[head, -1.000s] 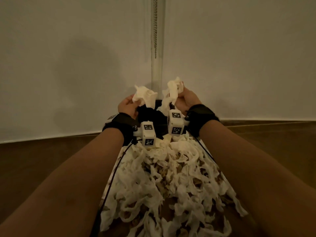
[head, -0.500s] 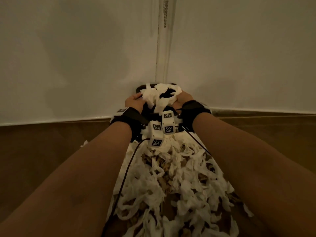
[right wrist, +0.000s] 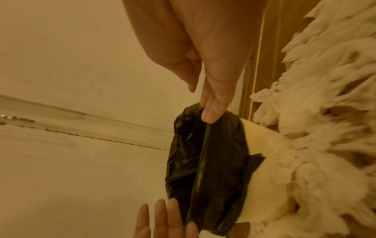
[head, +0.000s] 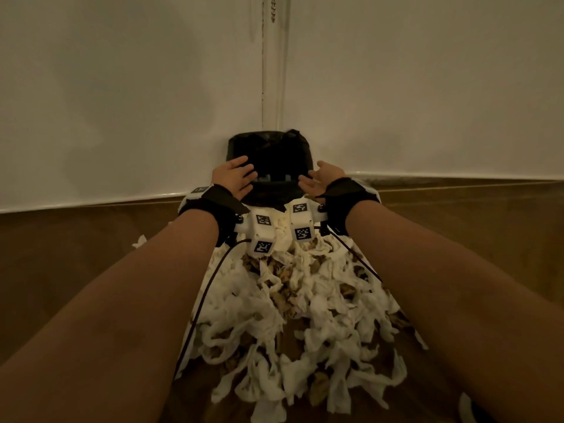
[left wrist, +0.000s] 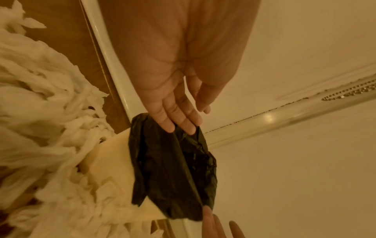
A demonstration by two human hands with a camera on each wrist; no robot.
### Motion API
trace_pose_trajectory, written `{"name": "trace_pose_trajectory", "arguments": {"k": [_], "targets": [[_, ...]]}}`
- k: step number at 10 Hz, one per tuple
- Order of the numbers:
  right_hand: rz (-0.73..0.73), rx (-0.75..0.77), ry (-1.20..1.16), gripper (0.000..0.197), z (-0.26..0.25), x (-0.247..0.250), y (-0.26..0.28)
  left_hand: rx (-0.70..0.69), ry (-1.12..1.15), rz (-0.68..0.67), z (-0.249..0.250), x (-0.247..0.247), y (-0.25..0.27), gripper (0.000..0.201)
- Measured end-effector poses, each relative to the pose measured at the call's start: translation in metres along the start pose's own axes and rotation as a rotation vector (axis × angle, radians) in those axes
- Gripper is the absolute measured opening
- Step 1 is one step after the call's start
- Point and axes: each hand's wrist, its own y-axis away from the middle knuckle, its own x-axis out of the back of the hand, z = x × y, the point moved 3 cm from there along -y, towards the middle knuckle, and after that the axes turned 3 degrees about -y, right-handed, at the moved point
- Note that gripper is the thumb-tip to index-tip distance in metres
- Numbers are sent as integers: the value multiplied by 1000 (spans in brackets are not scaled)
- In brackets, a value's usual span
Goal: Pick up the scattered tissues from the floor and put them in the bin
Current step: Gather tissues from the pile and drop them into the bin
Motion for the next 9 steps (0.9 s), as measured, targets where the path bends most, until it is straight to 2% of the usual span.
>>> {"name": "trace_pose_trajectory", "arguments": {"k": [1,2,3,4,5,6,7,8,9], "targets": [[16,-26,-382,42,27,26,11,-10,-78,30,-20,-2,21,40],[55,-75,-418,41,59,55,27,-2,-186,65,-49,-4,44,33],[101,-140,-466,42,98,90,46,69,-266,5,-88,-8,68,31],[194,-205,-399,38,136,111,66,142,-371,-37,-125,-10,83,31],[258,-257,-301,37,168,134,86,138,-582,-103,-166,-15,95,29],[325,-286,-186,38,197,161,104,55,-1029,-184,-201,-26,103,23],[432,-281,38,40,221,179,122,-66,-1376,-340,-223,-43,111,23],[514,-343,187,39,234,193,135,-165,-1622,-515,-242,-58,115,24],[583,-290,57,47,265,211,145,-226,-1745,-533,-256,-66,114,33]]}}
